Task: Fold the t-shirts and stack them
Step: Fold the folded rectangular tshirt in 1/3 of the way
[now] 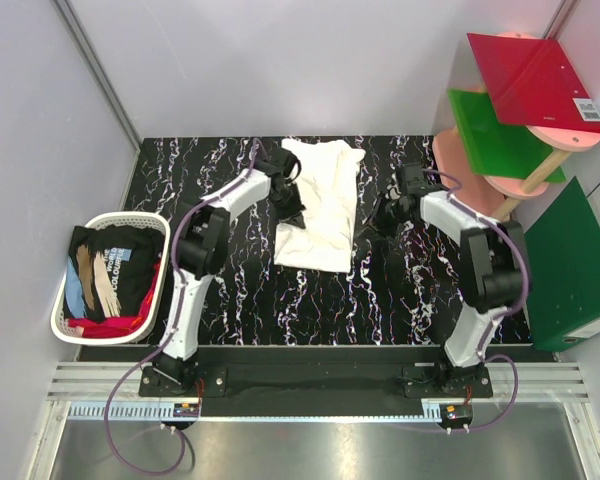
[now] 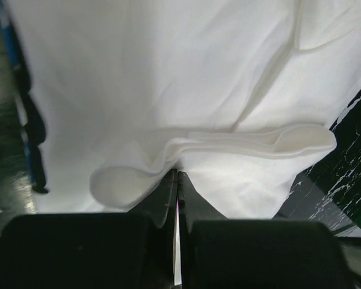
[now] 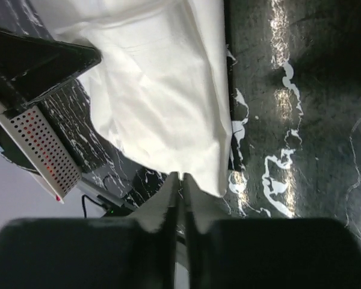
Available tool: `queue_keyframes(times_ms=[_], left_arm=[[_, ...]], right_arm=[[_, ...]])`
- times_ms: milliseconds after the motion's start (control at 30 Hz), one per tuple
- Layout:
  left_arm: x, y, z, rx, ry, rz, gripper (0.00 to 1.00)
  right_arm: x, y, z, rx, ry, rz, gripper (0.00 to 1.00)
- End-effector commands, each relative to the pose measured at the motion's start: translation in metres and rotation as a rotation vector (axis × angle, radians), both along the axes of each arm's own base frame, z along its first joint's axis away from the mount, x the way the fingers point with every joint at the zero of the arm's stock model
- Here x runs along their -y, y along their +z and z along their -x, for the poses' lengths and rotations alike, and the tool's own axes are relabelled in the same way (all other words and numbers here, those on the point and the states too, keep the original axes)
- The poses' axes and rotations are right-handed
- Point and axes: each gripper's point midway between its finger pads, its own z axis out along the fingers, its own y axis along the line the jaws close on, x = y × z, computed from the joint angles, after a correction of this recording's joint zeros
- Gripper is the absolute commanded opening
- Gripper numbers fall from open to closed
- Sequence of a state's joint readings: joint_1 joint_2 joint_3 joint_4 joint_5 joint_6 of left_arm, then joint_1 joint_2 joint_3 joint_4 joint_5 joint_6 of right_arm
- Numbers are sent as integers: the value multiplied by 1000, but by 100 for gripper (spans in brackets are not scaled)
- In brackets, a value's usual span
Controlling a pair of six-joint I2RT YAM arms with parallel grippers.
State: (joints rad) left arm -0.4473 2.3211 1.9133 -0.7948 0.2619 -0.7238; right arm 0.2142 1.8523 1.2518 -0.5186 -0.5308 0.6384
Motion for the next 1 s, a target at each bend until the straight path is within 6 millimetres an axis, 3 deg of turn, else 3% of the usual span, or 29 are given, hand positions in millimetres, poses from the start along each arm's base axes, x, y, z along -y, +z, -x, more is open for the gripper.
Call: queue_keyframes(times_ms=[0, 33, 67, 100, 133, 167, 200, 267, 300, 367, 400, 533, 733, 867, 967], left_arm=[[-29, 93, -24, 274, 37, 64, 44], [-37, 100, -22, 279, 44, 79, 63], [-41, 120, -15, 311, 47, 101, 80], [-49, 111, -2, 286, 45, 95, 98], [-55, 111, 5, 281, 46, 92, 99], [-60, 124, 13, 303, 47, 99, 99], [-67, 107, 29, 261, 43, 75, 99], [-75, 108, 46, 250, 57, 77, 99], [-80, 87, 62, 195, 64, 64, 99], [-78, 73, 81, 136, 51, 94, 99], [-80, 55, 94, 86, 57, 93, 99], [-75, 20, 117, -20, 59, 131, 91], [-68, -7, 124, -91, 72, 143, 86], [-59, -8, 113, -82, 65, 144, 85], [-51, -9, 105, -83, 65, 147, 84]], right_arm=[[17, 46, 2, 199, 14, 86, 29], [16, 48, 10, 195, 18, 73, 39], [15, 47, 15, 184, 20, 62, 47], [13, 46, 22, 162, 29, 37, 57], [13, 35, 34, 118, 29, 27, 68], [11, 31, 40, 93, 28, 12, 78], [10, 27, 47, 71, 24, -2, 89], [12, 11, 62, 14, 2, -12, 100], [9, 7, 67, -5, 3, -30, 100], [8, -7, 75, -58, -14, -51, 100], [4, -10, 79, -81, -8, -82, 100], [-4, -31, 79, -155, -31, -134, 100], [-13, -35, 61, -156, -43, -179, 96], [-19, -32, 46, -145, -40, -198, 92], [-24, -31, 37, -147, -27, -221, 84]])
